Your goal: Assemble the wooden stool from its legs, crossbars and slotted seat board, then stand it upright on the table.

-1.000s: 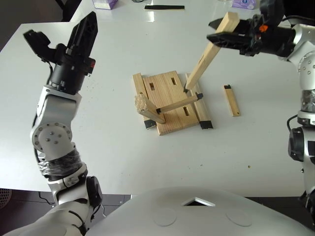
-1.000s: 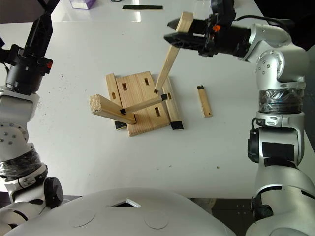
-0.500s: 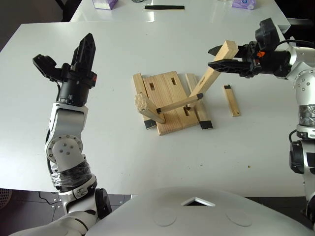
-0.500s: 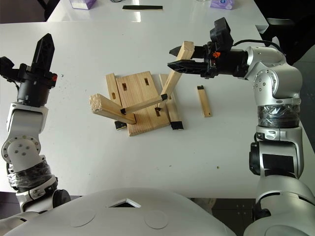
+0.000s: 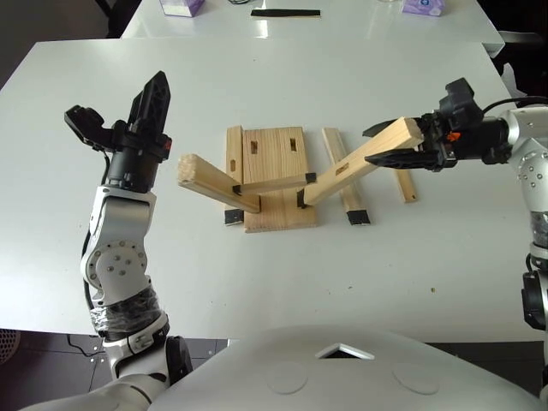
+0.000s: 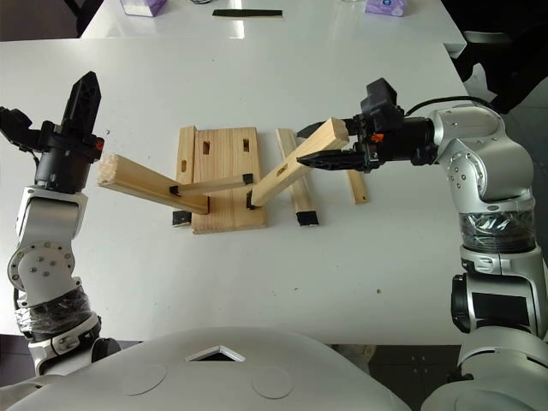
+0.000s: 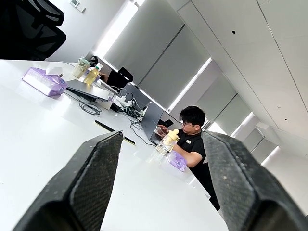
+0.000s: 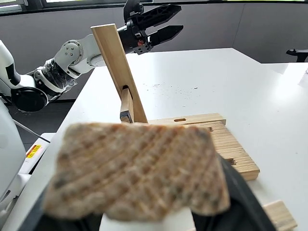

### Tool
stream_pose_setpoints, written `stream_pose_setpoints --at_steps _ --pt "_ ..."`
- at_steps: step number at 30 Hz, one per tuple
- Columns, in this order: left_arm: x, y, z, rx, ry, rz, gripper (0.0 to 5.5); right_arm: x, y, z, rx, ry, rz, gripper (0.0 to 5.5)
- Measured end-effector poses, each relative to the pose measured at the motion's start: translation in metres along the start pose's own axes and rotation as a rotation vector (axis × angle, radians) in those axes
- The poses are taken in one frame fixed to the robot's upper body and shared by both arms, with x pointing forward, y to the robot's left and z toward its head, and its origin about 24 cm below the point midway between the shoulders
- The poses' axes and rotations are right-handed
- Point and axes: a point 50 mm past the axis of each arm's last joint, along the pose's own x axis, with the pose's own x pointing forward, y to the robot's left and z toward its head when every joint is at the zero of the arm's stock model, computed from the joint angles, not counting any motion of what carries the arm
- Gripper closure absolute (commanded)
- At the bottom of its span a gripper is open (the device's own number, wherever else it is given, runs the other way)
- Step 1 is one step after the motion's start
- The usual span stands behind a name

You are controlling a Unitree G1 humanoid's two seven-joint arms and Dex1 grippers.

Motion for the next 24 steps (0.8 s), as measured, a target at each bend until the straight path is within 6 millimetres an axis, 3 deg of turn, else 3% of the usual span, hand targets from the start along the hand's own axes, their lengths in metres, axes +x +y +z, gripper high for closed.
stream_pose_setpoints --at_steps 5,11,17,24 --pt "-0.002 0.0 0.0 0.007 -0.002 0.007 2.46 0.01 0.0 0.005 -0.001 0.002 0.031 3.46" --pt "-0.002 0.001 -0.001 0.023 -0.013 0.019 2.46 0.022 -0.01 0.026 -0.1 0.082 -0.014 3.46" --pt "-0.011 -0.003 -0.012 0.004 -0.028 0.055 2.46 0.032 -0.002 0.04 -0.152 0.13 0.041 3.47" --pt "-0.015 -0.005 -0.019 0.009 -0.033 0.071 2.46 0.03 -0.011 0.046 -0.193 0.217 0.021 3.47"
